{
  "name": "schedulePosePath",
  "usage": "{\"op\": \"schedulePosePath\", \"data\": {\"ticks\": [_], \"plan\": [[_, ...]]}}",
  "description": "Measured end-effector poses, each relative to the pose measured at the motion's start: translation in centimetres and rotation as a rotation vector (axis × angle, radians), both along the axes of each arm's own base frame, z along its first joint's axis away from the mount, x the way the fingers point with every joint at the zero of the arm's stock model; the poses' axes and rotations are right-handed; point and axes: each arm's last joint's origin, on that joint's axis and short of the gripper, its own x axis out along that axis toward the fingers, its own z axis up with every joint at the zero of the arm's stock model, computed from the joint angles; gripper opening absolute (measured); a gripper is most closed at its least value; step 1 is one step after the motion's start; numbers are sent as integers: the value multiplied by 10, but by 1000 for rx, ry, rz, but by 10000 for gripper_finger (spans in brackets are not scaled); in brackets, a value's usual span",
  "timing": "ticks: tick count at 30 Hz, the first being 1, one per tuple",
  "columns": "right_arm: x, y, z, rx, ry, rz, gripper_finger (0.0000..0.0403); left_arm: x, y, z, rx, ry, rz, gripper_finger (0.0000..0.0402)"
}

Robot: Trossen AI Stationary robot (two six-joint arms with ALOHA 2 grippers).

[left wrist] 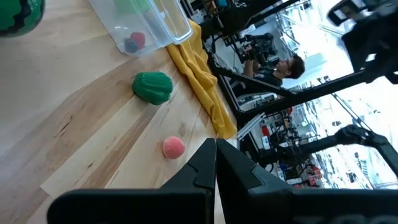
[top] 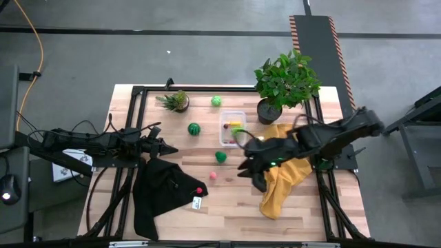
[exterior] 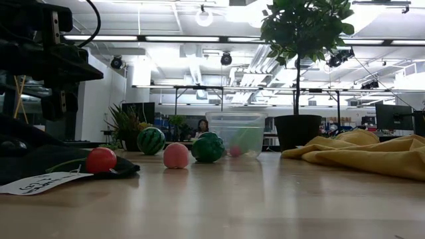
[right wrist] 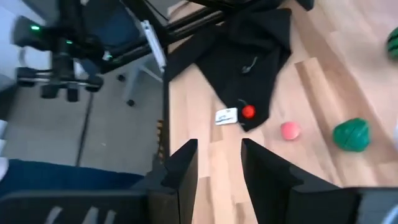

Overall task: Pick and placing Produce into tupperware
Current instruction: Put the cabbage into the transparent bin

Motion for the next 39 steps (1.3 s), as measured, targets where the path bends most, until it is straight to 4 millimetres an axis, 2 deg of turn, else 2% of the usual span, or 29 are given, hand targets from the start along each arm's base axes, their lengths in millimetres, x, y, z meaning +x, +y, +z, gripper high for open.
{"op": "schedulePosePath", "data": {"ticks": [8, 14, 21, 31, 39], "plan": [[-43, -13, -52, 61, -182, 2, 114, 0, 0, 0, 0, 0, 0, 1], [-65, -29, -87, -56, -207, -109, 114, 0, 0, 0, 0, 0, 0, 1], [-79, -42, -100, -134, -215, -136, 114, 0, 0, 0, 0, 0, 0, 1], [-105, -59, -121, -203, -135, -198, 114, 0, 0, 0, 0, -1, 0, 1], [-125, -66, -136, -186, -195, -246, 114, 0, 0, 0, 0, 0, 0, 1]]}}
